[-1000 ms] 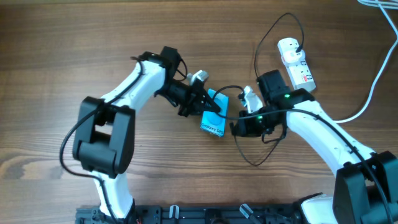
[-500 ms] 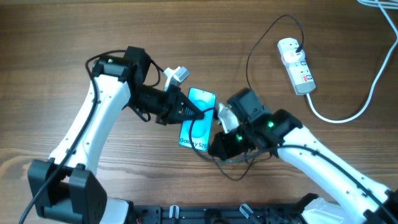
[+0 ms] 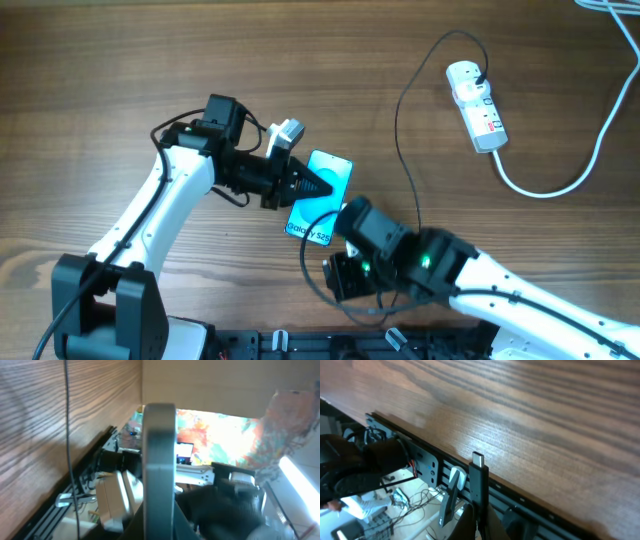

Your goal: Plug charger to phone and switch on socket

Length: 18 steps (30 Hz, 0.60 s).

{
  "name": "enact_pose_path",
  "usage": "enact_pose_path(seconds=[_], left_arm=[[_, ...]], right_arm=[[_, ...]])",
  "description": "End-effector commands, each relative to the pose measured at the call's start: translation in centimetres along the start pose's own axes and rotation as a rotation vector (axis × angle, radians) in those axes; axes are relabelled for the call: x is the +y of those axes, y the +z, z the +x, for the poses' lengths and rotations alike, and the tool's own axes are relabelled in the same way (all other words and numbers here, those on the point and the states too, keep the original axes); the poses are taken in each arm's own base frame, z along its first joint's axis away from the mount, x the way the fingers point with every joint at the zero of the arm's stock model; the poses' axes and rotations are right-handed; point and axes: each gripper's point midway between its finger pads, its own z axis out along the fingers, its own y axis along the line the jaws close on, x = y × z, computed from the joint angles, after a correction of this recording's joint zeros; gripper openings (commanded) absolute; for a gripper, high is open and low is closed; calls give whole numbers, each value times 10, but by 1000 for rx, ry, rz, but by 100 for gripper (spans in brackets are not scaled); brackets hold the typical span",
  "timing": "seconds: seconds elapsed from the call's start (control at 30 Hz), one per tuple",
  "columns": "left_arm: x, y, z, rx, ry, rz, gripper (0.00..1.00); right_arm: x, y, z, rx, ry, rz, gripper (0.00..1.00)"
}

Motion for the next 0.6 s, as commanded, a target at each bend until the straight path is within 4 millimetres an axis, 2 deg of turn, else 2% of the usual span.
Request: enact_pose_path(seconds=[0.0, 0.1, 0.3, 0.57], left_arm=[[20, 43, 17, 114, -80, -116, 4], [26, 46, 16, 109, -84, -157, 4], [24, 47, 11, 97, -90, -153, 4], [24, 49, 12, 100, -121, -155, 4]], right_arm=[[72, -14, 24, 1, -286, -196, 4], [77, -13, 30, 8, -303, -209, 4], [88, -15, 24, -24, -322, -248, 4], [90, -16, 23, -29, -322, -256, 4]])
